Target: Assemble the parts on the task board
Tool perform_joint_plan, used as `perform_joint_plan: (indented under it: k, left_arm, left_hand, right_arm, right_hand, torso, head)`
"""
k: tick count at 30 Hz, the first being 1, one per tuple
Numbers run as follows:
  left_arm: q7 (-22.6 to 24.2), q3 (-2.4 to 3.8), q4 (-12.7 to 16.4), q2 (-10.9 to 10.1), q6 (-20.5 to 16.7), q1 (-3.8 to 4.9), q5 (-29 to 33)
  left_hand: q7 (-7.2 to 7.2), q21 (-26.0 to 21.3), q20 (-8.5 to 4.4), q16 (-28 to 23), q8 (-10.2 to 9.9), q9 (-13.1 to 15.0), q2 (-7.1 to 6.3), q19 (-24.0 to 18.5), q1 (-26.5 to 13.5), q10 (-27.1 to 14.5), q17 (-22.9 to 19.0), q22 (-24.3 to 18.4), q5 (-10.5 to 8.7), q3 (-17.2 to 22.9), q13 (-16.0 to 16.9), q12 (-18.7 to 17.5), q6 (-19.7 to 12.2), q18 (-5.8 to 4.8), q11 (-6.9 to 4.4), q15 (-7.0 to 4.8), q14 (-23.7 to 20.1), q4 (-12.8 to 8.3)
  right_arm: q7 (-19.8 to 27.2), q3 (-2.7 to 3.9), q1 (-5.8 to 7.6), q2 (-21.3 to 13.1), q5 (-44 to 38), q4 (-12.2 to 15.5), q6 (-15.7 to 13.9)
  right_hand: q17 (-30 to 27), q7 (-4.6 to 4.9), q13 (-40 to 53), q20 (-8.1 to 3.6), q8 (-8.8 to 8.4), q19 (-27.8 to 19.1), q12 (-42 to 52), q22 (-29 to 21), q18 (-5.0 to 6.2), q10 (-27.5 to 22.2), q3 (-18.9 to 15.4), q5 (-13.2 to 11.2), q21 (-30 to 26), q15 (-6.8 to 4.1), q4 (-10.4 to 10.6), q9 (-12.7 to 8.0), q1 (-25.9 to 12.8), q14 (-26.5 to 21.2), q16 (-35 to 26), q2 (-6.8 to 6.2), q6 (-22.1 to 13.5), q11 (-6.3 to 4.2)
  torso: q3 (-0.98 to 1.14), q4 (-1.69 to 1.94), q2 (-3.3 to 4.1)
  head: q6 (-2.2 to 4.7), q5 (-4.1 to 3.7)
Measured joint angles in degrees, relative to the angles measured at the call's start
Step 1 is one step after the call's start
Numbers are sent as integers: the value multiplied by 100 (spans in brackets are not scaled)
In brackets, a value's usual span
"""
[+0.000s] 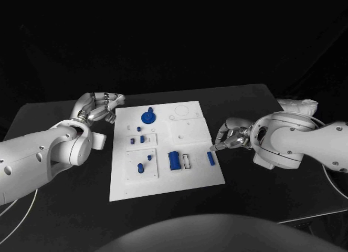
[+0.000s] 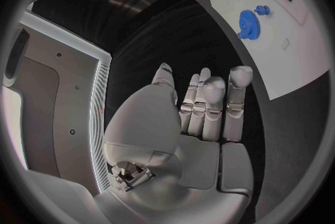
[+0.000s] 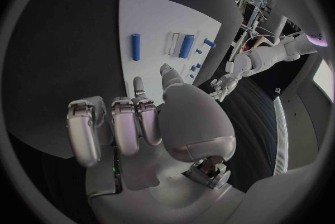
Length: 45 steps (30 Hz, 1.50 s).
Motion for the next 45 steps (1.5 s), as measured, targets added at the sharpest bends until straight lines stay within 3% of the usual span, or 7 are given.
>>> perform_joint_plan:
  k: [12,28,45]
  left_arm:
    - [-1,0,-22,2,0,1,-16]
    - [4,-1,-41,-13,-14,0,-20]
    - [0,-2,-39,-52,-14,0,-22]
  left_hand:
    - [0,0,0,0,0,0,16,0,16,0,5,7,0,0,0,0,0,0,0,0,0,0]
    - [0,0,0,0,0,0,23,0,23,0,4,8,0,0,0,0,0,0,0,0,0,0]
    - [0,0,0,0,0,0,23,0,23,0,3,7,0,0,0,0,0,0,0,0,0,0]
  right_arm:
    - [-194,-3,-175,39,-333,-29,25]
    - [-240,-3,-386,308,-282,-240,12]
    - [-249,-3,-516,556,-265,-472,22]
  right_hand:
    - [0,-68,0,0,-56,0,0,4,0,0,101,0,0,0,85,-114,-129,0,0,-128,252,-1]
    - [-1,-134,-1,-1,-111,0,0,3,0,-21,221,56,0,-22,206,-186,-424,-22,0,-89,502,-22]
    - [-1,-149,-1,-16,-244,-16,0,2,0,1,387,-57,0,-44,71,-262,-376,1,0,-137,599,-43]
  torso:
    - [10,-2,-2]
    - [10,-2,-5]
    - [7,5,-1]
  head:
    - [0,-36]
    - [0,-61]
    - [0,-30]
